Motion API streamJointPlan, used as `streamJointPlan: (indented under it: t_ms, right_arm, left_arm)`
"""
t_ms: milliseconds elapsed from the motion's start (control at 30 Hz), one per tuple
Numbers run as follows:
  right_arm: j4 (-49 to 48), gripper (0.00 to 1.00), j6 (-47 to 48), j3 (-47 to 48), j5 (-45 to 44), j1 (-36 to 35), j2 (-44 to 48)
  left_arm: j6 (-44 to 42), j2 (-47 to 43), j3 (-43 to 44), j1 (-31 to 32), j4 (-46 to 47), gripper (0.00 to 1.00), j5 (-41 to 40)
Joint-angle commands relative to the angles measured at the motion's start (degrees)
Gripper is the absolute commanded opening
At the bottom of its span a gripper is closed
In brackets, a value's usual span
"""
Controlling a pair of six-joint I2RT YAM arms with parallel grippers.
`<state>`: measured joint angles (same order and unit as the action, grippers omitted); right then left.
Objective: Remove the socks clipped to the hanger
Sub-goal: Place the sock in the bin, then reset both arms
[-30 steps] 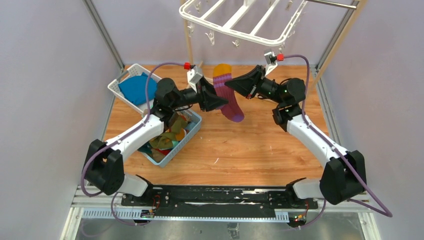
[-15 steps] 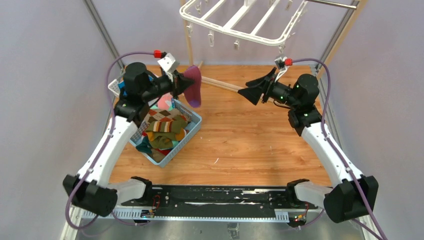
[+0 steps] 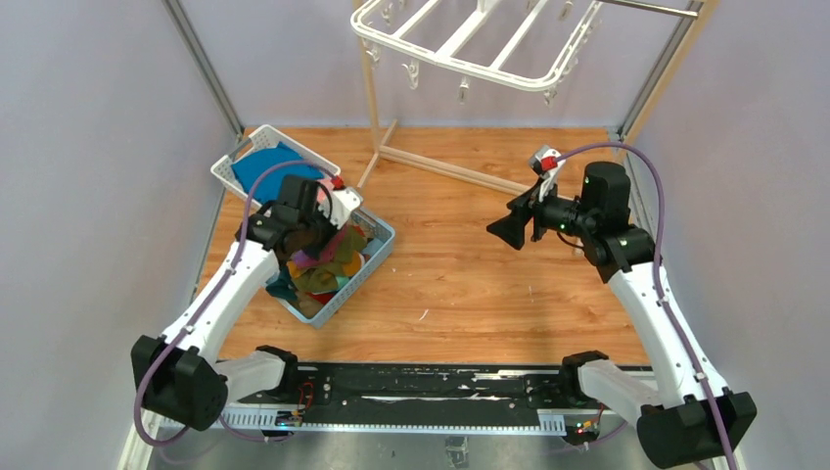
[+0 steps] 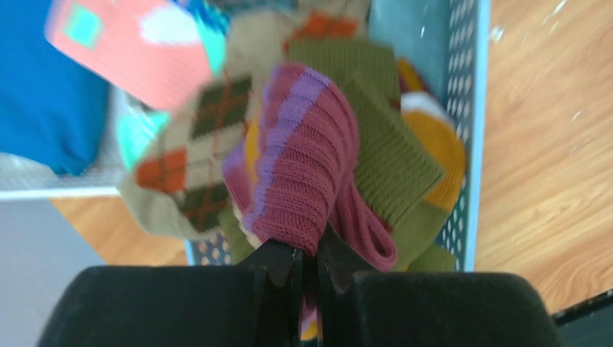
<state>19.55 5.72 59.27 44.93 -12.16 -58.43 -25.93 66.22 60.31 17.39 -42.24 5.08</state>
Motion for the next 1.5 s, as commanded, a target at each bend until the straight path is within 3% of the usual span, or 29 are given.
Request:
streamJointPlan:
  t_ms: [0, 133, 267, 300, 467, 700, 867, 1067, 1467]
  right_arm:
    - [6.3, 0.75, 6.3, 0.3, -2.8, 1.5, 1.6]
    - [8.4, 0.76, 8.7, -0.8, -4.7, 1.9, 1.7]
    - [11.1, 0.82, 11.1, -0.3, -10.7, 4.1, 2.7]
    - [11.2, 0.83, 10.6, -0.4, -10.7, 5.1, 3.0]
    - [11.3, 0.84, 8.2, -1.5, -12.9, 7.6, 3.6]
    - [7.0, 0.84, 8.1, -3.7, -26.9, 8.6, 6.5]
    - [5.9, 0.83, 8.8, -3.9, -34.3, 8.6, 8.5]
    - [5.6, 0.81, 9.8, -5.2, -35.8, 8.6, 9.7]
    - [4.6, 0.77, 9.4, -6.3, -35.4, 8.6, 10.1]
  left_arm:
    - [-4.0, -0.6, -5.5, 0.0, -0.7, 0.21, -10.6]
    - [-5.0, 0.2, -5.4, 0.0, -1.5, 0.6, -13.9]
    - [-4.4, -5.9, -5.5, -0.1, 2.0, 0.95, -12.6]
    - [-4.0, -7.7, -5.6, -0.2, 3.3, 0.99, -11.9]
    - [0.5, -12.8, -4.8, -2.4, 10.0, 1.0, -8.5]
    - [14.2, -15.2, -6.1, -10.7, 23.7, 1.0, 1.5]
    - [16.9, -16.0, -8.6, -11.8, 30.6, 1.0, -0.3]
    - [14.3, -18.2, -7.5, -11.8, 26.6, 1.0, 4.1]
    - [14.4, -19.5, -7.7, -11.7, 24.6, 1.0, 3.9]
